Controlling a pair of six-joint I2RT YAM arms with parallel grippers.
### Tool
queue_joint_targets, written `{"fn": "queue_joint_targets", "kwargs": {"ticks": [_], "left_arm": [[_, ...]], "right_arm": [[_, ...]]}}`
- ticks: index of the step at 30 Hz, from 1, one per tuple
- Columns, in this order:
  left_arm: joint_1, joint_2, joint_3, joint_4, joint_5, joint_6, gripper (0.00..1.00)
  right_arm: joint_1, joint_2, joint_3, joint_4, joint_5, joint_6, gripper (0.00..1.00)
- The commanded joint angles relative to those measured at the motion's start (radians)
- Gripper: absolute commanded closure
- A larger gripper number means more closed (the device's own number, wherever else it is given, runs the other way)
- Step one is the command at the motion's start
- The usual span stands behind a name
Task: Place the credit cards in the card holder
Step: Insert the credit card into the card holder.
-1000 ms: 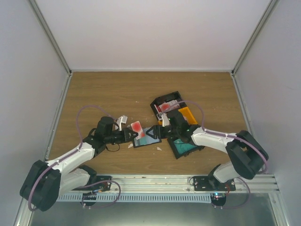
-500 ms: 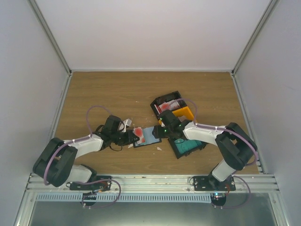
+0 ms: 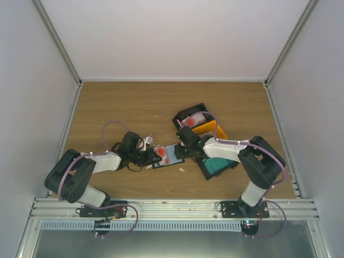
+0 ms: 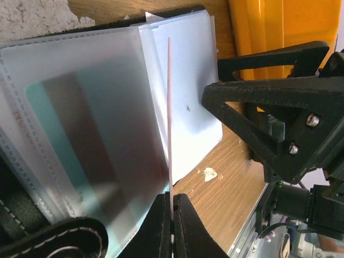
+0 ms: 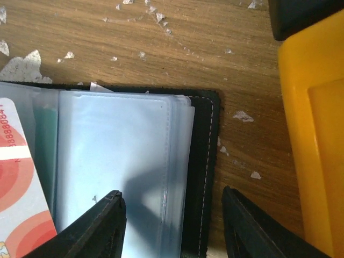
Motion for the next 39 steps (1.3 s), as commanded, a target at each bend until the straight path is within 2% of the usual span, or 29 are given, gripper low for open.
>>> {"fn": "queue_joint_targets", "kwargs": {"ticks": [1, 10, 17, 28, 35, 39], "left_arm": [[0.002, 0.02, 0.003, 0.097, 0.012, -0.039, 1.0], [0.002, 0.088, -0.025, 0.196, 0.034, -0.101, 1.0], [-0.001, 0.131, -0.023, 0.193, 0.023, -0.153, 1.0], [-0.024, 0.155, -0.039, 0.182, 0.007, -0.229, 1.0], [-0.025, 0.12, -0.08, 0.187, 0.018, -0.247, 1.0], [-0.02, 0.156, 0.004, 0.108, 0.026, -0.139, 1.0]], "right_arm": [[0.019, 0.049, 0.013, -0.069, 0.047, -0.017, 0.51], [0.035, 0.091, 0.024, -0.113, 0.083, 0.002, 0.61], [0.037, 0.104, 0.02, -0.1, 0.061, 0.017, 0.63], [0.039, 0.114, 0.011, -0.092, 0.038, 0.045, 0.7], [0.04, 0.111, 0.005, -0.085, 0.031, 0.054, 0.71], [0.039, 0.113, 0.003, -0.073, 0.027, 0.048, 0.71]]}}
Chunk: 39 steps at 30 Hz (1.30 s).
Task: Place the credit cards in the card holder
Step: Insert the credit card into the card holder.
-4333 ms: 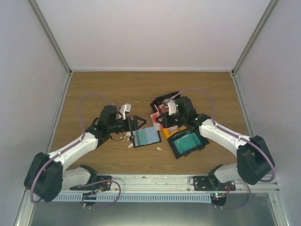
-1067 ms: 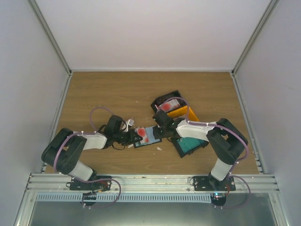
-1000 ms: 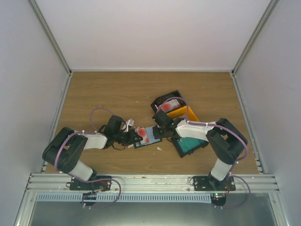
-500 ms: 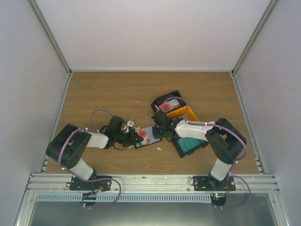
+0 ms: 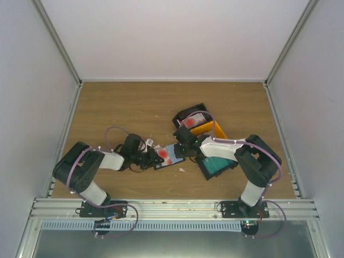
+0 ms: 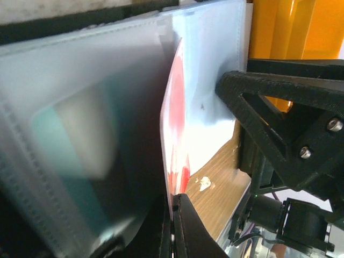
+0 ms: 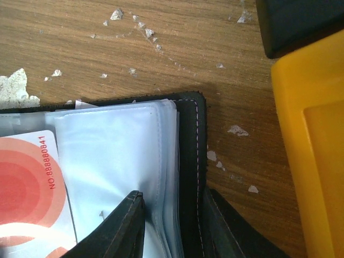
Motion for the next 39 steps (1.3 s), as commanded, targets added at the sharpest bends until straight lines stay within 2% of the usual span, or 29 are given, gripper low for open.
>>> {"fn": "queue_joint_targets", "kwargs": {"ticks": [1, 17, 21, 39], "left_arm": [[-0.002, 0.036, 0.049, -0.086, -0.01, 0.086, 1.0], [0.001, 0.072, 0.074, -0.062, -0.039, 0.127, 1.0], [-0.003, 0.094, 0.075, -0.031, -0.003, 0.112, 1.0], [-0.054, 0.141, 0.139, -0.044, 0.017, 0.123, 0.89]], "right_arm": [[0.015, 0.068, -0.043, -0.049, -0.04, 0.01, 0.71], [0.015, 0.071, -0.055, -0.021, -0.07, 0.012, 0.71], [0.015, 0.072, -0.058, -0.018, -0.076, 0.014, 0.71], [0.016, 0.064, -0.068, 0.015, -0.117, 0.037, 0.74]]}}
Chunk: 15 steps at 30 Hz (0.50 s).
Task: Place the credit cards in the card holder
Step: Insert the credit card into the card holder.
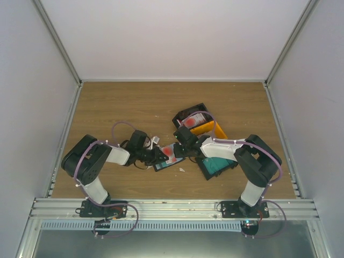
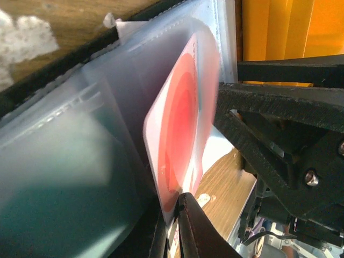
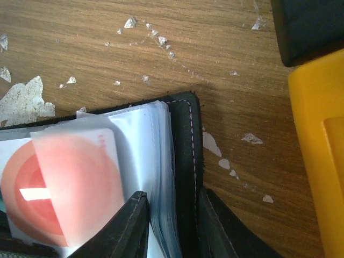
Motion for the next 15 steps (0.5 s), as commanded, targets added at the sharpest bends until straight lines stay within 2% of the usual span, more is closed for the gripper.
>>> {"fn": "queue_joint_targets", "kwargs": {"ticks": [1, 9, 15], "left_arm": [[-0.028, 0.039, 0.036, -0.026, -0.016, 0.029, 0.89], [-0.033, -0.004, 0.023, -0.073, -0.109, 0.013, 0.89], [-0.048, -0.026, 0.031, -0.081, -0.095, 0.014, 0.8]], "right_arm": [[0.018, 0.062, -0.051, -0.04, -0.087, 0.029, 0.74], [0.018, 0.048, -0.061, -0.04, -0.074, 0.047, 0.73], [0.019, 0.01, -0.084, -0.002, -0.11, 0.053, 0.6]]}}
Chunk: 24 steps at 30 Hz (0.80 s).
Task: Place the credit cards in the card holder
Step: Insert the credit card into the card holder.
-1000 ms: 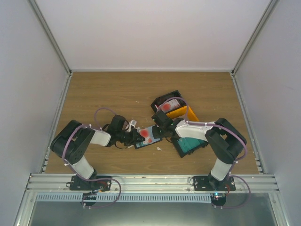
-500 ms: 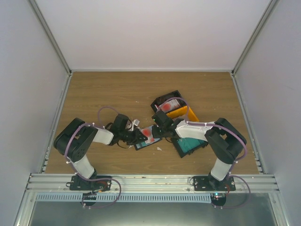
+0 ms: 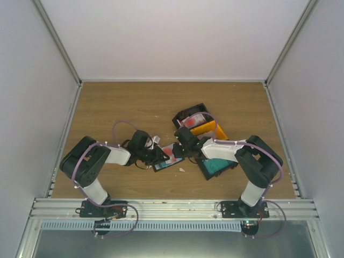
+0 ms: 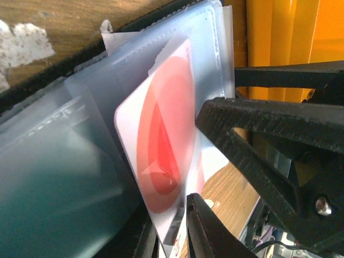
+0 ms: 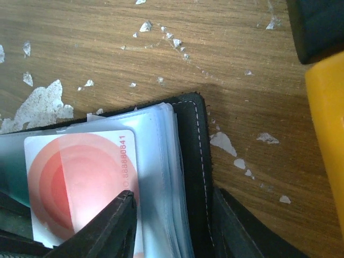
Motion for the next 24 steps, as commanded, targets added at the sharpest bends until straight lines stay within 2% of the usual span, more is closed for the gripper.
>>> {"fn": "queue_joint_targets", "kwargs": {"ticks": [1, 8, 20, 24], "left_arm": [[-0.021, -0.007, 0.005, -0.022, -0.022, 0.013, 0.79], [-0.065, -0.058, 0.021, -0.124, -0.063, 0.089, 0.68], [-0.099, -0.183, 0.029, -0.343, -0.17, 0.119, 0.33], [-0.099, -0.231, 0.016, -0.376, -0.203, 0.104, 0.29]], "right_arm": [[0.018, 0.015, -0.064, -0.04, -0.099, 0.026, 0.59], [0.018, -0.021, -0.075, -0.029, -0.113, 0.049, 0.51], [0.016, -0.028, -0.098, 0.007, -0.15, 0.057, 0.5], [0.014, -0.036, -0.105, 0.02, -0.168, 0.054, 0.51]]}}
